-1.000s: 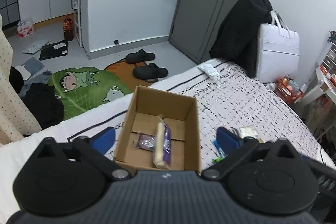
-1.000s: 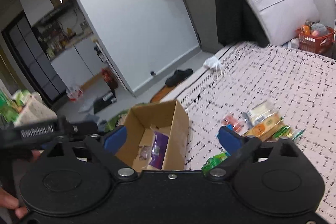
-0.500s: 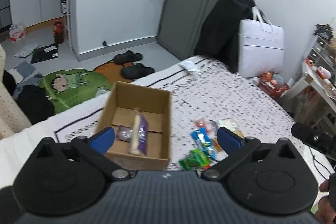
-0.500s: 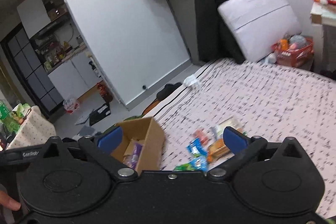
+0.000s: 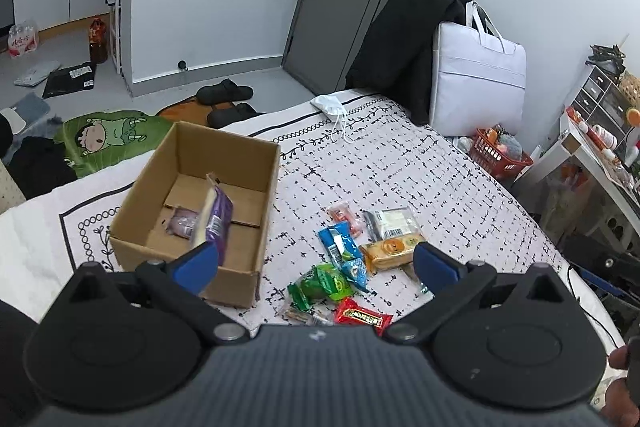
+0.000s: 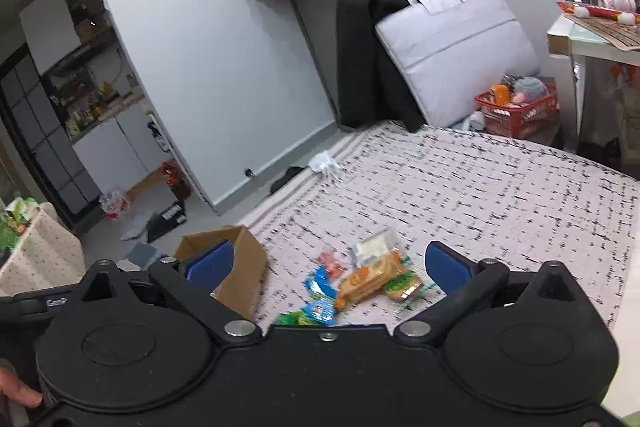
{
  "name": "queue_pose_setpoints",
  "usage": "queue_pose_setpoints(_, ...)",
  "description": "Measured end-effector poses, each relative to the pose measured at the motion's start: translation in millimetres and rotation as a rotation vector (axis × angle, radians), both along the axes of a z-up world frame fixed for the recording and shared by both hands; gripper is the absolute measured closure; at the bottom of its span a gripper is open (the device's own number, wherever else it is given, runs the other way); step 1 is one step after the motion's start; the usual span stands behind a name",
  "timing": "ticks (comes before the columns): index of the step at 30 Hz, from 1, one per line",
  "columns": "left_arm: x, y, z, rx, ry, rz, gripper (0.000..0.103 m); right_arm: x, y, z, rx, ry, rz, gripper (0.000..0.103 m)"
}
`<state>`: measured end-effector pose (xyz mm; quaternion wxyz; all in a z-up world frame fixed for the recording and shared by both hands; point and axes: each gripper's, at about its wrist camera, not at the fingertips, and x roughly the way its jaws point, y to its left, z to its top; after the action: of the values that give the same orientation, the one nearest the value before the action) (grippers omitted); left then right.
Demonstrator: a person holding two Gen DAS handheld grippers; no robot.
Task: Organize snacks
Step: 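Lift both tools out of the box and move back to the snack pile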
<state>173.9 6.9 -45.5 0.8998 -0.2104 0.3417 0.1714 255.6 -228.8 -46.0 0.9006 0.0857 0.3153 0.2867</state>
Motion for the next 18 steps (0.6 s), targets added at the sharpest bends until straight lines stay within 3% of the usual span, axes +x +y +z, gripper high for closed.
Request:
queue_pose_setpoints(9, 14, -17, -29, 0.002, 0.003, -0.015, 0.0, 10, -11, -13, -0.003, 0.022, -0.018, 0.0)
queue_pose_setpoints(18, 35, -31, -64, -0.01, 0.026, -0.065, 0.012, 24, -5, -37, -0.067, 0.069, -0.049, 0.001)
